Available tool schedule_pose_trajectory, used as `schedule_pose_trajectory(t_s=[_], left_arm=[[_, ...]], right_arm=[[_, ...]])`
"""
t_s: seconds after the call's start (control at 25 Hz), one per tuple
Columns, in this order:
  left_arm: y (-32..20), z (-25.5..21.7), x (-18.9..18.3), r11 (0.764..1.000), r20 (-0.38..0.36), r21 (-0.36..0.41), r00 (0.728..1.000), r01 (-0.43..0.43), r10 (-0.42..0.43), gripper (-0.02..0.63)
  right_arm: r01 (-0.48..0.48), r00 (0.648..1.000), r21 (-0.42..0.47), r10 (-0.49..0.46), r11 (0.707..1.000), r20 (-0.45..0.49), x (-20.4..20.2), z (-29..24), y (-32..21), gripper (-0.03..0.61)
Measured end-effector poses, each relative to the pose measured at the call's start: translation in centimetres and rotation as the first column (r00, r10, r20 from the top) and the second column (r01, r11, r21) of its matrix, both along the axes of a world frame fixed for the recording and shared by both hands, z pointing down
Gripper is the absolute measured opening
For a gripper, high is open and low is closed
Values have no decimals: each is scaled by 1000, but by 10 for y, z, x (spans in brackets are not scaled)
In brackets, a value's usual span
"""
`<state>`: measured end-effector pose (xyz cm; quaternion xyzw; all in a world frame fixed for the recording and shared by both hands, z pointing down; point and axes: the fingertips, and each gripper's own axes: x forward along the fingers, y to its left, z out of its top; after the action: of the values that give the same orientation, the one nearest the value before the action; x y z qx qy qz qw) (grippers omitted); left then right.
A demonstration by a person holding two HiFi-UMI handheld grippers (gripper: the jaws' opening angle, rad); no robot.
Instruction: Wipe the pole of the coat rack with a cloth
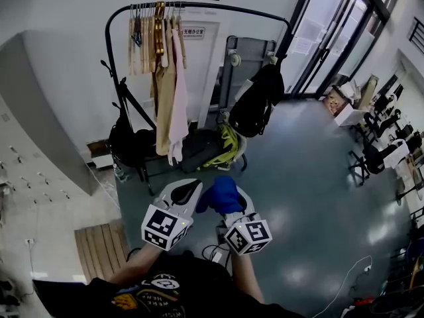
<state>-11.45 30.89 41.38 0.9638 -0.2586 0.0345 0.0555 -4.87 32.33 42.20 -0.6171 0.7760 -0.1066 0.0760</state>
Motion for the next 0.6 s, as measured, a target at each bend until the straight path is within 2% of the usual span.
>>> schedule_pose_trajectory(t_s=[0.28, 0.44, 0.6], left_arm=[[-34, 0, 38, 999, 17, 36, 999, 32, -33, -3], [-81, -9, 56, 997, 20, 60, 999, 43, -44, -2], [-154, -19, 77, 995, -5, 92, 999, 32, -32, -3]], right_arm=[[29, 998, -13, -29, 1000, -51, 46, 4, -46, 57], [37, 997, 12, -36, 999, -72, 63, -15, -107, 57], [36, 995, 71, -28, 997, -100, 78, -40, -186, 57]])
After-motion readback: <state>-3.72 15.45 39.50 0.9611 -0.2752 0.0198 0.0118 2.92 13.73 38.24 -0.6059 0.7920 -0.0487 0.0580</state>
